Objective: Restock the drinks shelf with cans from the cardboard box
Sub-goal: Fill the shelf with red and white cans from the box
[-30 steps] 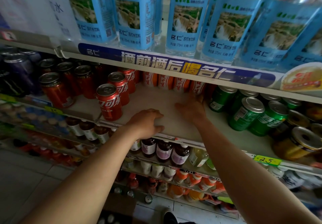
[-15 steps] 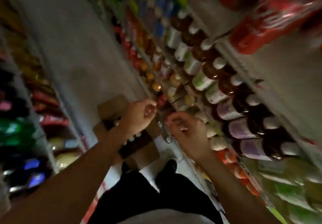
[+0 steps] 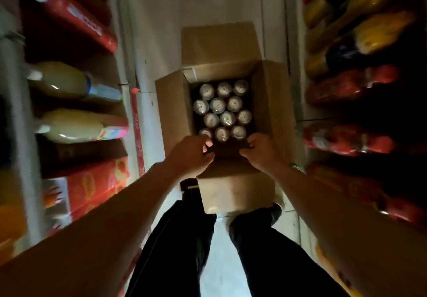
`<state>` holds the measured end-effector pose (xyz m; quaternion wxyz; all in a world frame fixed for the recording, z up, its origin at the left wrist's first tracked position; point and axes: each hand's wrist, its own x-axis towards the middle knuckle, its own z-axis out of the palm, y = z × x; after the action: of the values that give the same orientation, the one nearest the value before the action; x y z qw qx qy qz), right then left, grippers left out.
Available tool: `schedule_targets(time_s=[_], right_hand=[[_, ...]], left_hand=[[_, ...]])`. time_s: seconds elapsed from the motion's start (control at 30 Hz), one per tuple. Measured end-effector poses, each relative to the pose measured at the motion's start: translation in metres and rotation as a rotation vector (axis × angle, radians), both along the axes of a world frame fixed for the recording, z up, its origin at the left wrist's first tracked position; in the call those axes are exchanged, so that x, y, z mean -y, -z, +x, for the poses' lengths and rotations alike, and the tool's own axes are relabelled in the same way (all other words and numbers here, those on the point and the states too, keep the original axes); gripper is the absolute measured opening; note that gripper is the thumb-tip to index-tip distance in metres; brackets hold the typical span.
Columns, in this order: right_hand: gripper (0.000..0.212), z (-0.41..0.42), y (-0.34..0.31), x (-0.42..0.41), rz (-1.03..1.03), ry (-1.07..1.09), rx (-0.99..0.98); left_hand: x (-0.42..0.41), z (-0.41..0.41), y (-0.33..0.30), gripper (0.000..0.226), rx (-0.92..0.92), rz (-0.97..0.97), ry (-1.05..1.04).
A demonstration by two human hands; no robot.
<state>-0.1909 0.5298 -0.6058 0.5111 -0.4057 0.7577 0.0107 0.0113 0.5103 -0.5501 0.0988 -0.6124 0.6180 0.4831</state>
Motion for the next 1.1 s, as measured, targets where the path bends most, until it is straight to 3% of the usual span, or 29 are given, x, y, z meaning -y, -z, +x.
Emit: schedule_targets(time_s=[0.13,0.27,0.33,0.37,0.47,0.53,0.63,0.7,0.73,0.87,0.93,1.03,1.1], right_hand=[[0.037,0.016,0.081,0.024,0.086,0.213,-0.023],[0.045,0.023,0.135,0.038,0.216,0.728,0.139],[0.031,0.027,0.151,0.041,0.18,0.835,0.158],[0.025,0.028,0.157,0.042,0.174,0.86,0.167],[0.039,0.029,0.172,0.04,0.17,0.927,0.25],[0.035,0.031,0.172,0.04,0.157,0.902,0.289],[0.035,0.024,0.178,0.035,0.117,0.859,0.233],[0.016,0.017,0.174,0.033,0.105,0.842,0.203],[0.004,0.015,0.165,0.033,0.108,0.844,0.202],[0.015,0.008,0.073,0.031,0.092,0.865,0.236],[0.014,0.001,0.007,0.029,0.106,0.865,0.307],[0.013,-0.018,-0.129,0.022,0.069,0.849,0.395],[0.014,-0.03,-0.208,0.022,0.009,0.815,0.398]], left_hand=[[0.017,0.002,0.059,0.027,-0.058,-0.017,-0.014],[0.019,0.008,0.095,0.025,-0.078,-0.006,-0.001],[0.021,0.01,0.105,0.022,-0.068,-0.054,-0.005],[0.021,0.011,0.108,0.022,-0.077,-0.069,-0.012],[0.022,0.008,0.113,0.021,-0.114,-0.071,-0.046],[0.018,0.008,0.115,0.021,-0.127,-0.073,-0.085],[0.014,0.002,0.117,0.021,-0.17,-0.046,-0.117],[0.012,-0.004,0.114,0.019,-0.19,-0.055,-0.149],[0.01,-0.007,0.113,0.018,-0.206,-0.077,-0.177],[0.005,-0.025,0.082,0.04,-0.192,-0.111,-0.229],[0.011,-0.035,0.053,0.066,-0.211,-0.108,-0.132],[0.025,-0.058,-0.039,0.1,-0.278,-0.096,0.111],[0.038,-0.074,-0.097,0.098,-0.336,-0.079,0.163]])
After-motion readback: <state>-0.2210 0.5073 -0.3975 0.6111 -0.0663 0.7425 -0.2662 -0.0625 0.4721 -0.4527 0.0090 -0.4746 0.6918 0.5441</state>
